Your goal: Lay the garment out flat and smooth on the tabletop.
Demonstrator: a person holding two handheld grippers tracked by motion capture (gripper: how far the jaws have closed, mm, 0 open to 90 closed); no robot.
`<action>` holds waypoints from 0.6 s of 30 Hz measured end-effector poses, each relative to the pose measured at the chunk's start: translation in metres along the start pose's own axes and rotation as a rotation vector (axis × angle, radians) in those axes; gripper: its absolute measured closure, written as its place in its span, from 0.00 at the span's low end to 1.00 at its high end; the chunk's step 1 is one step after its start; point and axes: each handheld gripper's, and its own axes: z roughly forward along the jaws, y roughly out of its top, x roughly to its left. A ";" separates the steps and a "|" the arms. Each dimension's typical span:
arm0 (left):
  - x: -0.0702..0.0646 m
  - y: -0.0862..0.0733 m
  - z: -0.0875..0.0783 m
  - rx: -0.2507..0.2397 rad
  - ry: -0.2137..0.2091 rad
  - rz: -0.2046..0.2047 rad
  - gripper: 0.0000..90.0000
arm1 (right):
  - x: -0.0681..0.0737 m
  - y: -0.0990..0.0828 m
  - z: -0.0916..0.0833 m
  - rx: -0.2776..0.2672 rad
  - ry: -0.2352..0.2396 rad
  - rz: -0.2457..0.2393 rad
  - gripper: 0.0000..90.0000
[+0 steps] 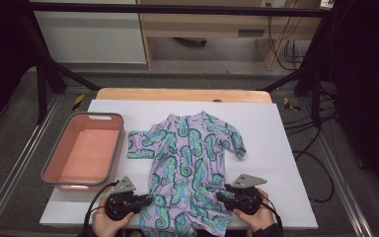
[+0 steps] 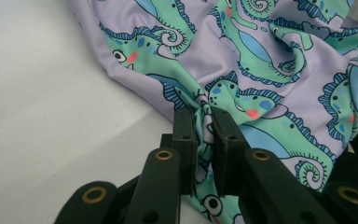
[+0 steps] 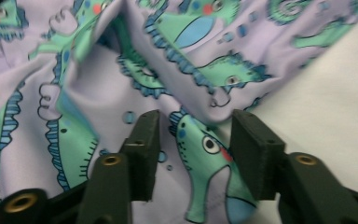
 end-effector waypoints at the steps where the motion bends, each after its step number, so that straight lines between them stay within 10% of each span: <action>1: 0.000 0.000 0.000 -0.001 0.004 0.003 0.90 | 0.002 0.000 0.001 0.007 -0.013 -0.017 0.71; 4: 0.000 0.000 -0.002 -0.002 0.006 0.004 0.92 | 0.003 0.002 -0.009 0.051 0.009 0.013 0.95; 10: -0.002 0.001 -0.004 -0.006 -0.001 0.004 0.93 | -0.002 -0.017 -0.055 0.091 -0.022 0.094 0.96; 14: -0.003 0.001 -0.002 -0.005 -0.010 0.000 0.92 | 0.002 -0.033 -0.066 0.131 0.002 0.093 0.84; 18: -0.003 0.001 -0.002 -0.009 -0.020 -0.010 0.88 | 0.005 -0.023 -0.057 -0.003 0.011 0.056 0.62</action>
